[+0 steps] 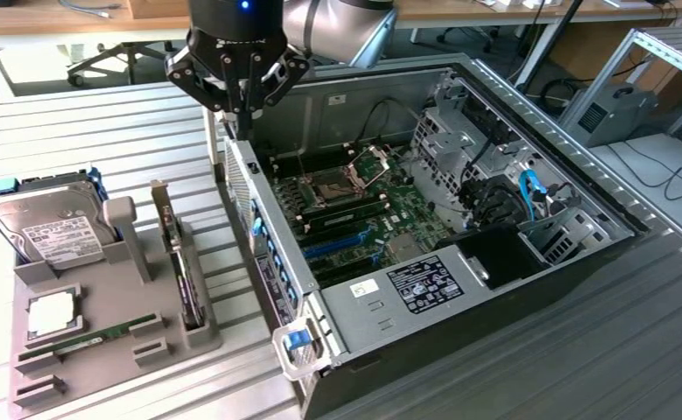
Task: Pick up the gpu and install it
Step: 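Reach for the gpu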
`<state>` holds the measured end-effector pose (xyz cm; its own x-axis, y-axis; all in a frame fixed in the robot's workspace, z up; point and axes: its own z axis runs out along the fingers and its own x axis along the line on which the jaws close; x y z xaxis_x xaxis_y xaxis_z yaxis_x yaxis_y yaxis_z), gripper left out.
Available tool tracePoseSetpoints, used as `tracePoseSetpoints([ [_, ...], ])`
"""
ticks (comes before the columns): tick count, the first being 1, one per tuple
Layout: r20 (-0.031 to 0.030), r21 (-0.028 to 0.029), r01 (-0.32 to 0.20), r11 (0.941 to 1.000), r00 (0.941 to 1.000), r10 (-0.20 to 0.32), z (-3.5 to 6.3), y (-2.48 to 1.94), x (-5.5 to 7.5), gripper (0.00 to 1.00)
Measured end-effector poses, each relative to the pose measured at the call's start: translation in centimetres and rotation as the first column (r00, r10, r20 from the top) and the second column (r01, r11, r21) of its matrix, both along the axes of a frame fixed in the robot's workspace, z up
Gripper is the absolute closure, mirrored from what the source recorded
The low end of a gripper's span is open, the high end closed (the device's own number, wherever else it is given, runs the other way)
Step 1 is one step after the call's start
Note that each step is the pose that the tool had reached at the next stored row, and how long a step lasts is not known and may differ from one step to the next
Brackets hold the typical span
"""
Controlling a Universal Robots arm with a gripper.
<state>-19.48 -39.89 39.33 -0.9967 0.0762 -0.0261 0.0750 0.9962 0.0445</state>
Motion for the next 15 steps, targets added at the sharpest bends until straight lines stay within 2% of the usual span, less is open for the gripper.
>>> tracePoseSetpoints([
  [15,0.0,0.0,0.0,1.0,1.0,0.0,0.0,0.0,-0.44,0.89],
])
